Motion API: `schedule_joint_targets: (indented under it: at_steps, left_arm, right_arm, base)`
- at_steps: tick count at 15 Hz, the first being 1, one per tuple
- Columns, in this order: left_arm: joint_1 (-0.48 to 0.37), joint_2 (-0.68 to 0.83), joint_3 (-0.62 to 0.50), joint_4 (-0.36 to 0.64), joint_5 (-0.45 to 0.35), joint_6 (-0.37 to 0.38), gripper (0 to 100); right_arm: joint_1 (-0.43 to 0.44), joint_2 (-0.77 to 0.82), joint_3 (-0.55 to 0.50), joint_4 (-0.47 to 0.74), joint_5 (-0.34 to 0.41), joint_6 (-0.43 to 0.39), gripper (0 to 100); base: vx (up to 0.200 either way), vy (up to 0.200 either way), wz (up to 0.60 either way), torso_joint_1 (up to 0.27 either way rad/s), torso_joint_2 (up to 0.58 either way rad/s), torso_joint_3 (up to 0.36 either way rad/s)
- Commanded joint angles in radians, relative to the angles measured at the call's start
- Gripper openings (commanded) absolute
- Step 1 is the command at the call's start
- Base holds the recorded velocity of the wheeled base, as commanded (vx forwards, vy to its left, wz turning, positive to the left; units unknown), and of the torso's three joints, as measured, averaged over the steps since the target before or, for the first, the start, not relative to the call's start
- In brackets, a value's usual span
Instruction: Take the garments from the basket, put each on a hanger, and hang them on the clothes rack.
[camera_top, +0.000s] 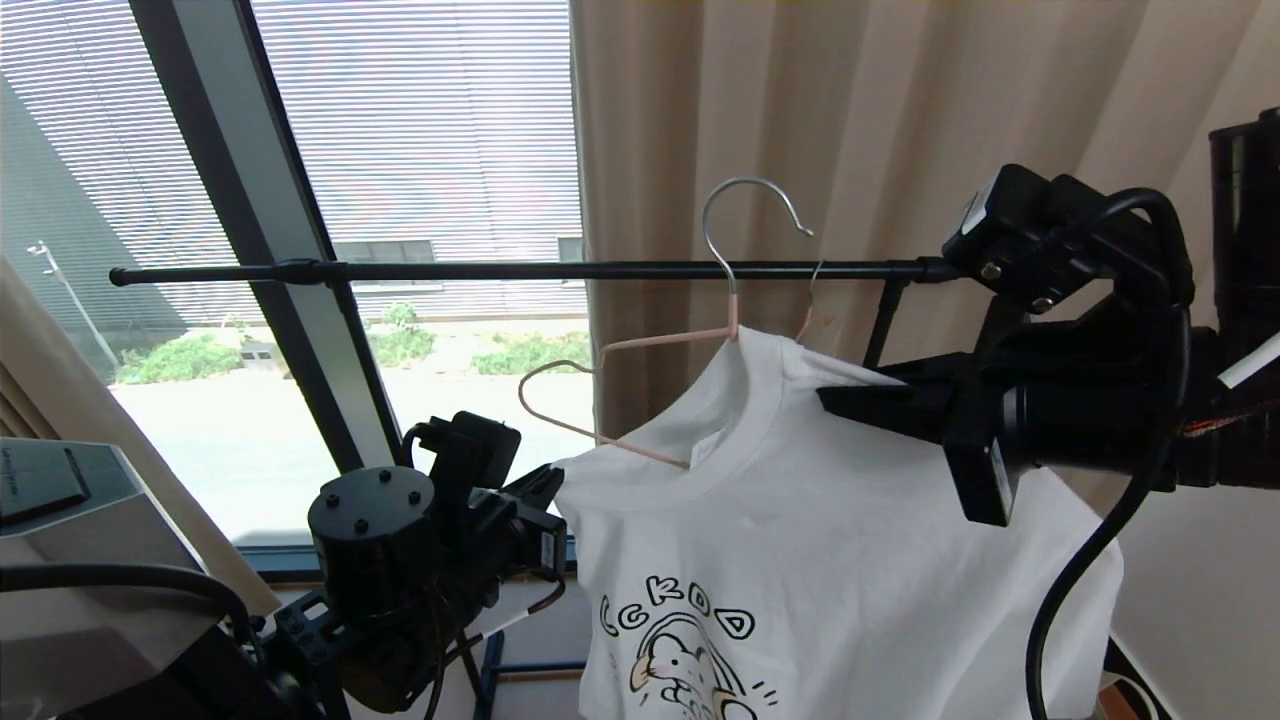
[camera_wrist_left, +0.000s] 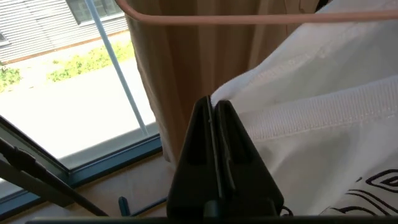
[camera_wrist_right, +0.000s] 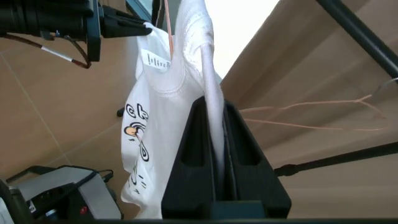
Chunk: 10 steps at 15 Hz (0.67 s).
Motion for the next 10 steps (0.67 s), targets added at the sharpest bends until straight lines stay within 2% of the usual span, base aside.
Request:
schedule_joint_targets:
  at_steps: [1, 2, 3, 6, 10]
  left_arm:
    - [0.011, 0.002, -0.001, -0.001, -0.001, 0.001, 0]
    - [0.011, 0.002, -0.001, -0.001, -0.001, 0.001, 0]
    - [0.017, -0.001, -0.001, -0.001, -0.001, 0.003, 0]
    - [0.020, -0.001, 0.002, -0.002, -0.001, 0.018, 0]
    - [0.049, -0.001, 0.004, -0.002, -0.001, 0.018, 0]
  right_arm:
    - [-0.057, -0.068, 0.155, -0.103, 0.039, 0.012, 0]
    - [-0.057, -0.068, 0.155, -0.103, 0.039, 0.012, 0]
    - [-0.074, -0.104, 0.250, -0.175, 0.039, 0.030, 0]
    - [-0.074, -0.160, 0.356, -0.240, 0.039, 0.047, 0]
    - [-0.085, -0.182, 0.376, -0.246, 0.048, 0.062, 0]
  base:
    - [0.000, 0.000, 0.00, 0.000, 0.00, 0.000]
    - [0.000, 0.000, 0.00, 0.000, 0.00, 0.000]
    - [0.000, 0.000, 0.00, 0.000, 0.00, 0.000]
    - [0.000, 0.000, 0.00, 0.000, 0.00, 0.000]
    - [0.000, 0.000, 0.00, 0.000, 0.00, 0.000]
